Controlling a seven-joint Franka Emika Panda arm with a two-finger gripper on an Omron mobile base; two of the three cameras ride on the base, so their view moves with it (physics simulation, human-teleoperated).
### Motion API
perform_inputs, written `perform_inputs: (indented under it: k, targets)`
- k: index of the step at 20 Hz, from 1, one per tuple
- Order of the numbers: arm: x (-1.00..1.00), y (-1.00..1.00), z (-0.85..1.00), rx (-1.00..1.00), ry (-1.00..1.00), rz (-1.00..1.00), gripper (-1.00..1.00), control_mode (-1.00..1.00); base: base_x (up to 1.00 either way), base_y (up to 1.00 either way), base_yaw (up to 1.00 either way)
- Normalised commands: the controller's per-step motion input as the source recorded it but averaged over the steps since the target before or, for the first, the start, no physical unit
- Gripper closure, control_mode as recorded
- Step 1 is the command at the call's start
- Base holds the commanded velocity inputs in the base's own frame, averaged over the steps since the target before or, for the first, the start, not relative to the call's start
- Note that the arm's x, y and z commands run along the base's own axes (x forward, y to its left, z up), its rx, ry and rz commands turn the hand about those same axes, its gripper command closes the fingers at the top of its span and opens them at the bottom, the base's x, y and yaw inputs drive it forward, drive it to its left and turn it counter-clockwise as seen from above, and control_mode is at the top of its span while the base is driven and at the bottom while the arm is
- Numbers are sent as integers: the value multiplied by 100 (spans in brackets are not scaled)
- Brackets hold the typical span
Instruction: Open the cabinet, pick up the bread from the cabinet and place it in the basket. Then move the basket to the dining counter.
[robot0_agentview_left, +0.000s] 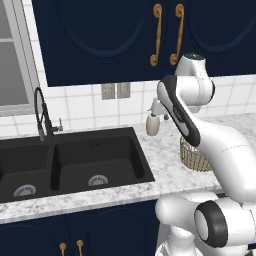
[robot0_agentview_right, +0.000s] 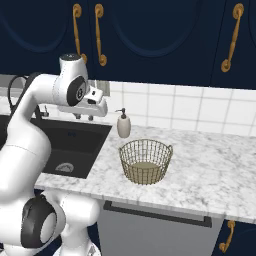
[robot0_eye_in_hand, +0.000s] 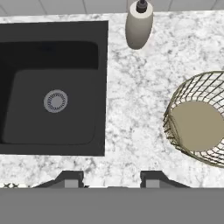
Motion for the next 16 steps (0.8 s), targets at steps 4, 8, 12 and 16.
perform_inputs:
  k: [4, 8, 12, 16]
  targets:
    - [-26, 1, 0, 0, 0, 3, -100, -100, 0, 0, 0]
    - [-71, 2, 16, -1, -14, 3, -100, -100, 0, 0, 0]
    - [-42, 12, 80, 2, -43, 0, -100, -100, 0, 0, 0]
    - [-30, 20, 85, 8, -41, 0, -100, -100, 0, 0, 0]
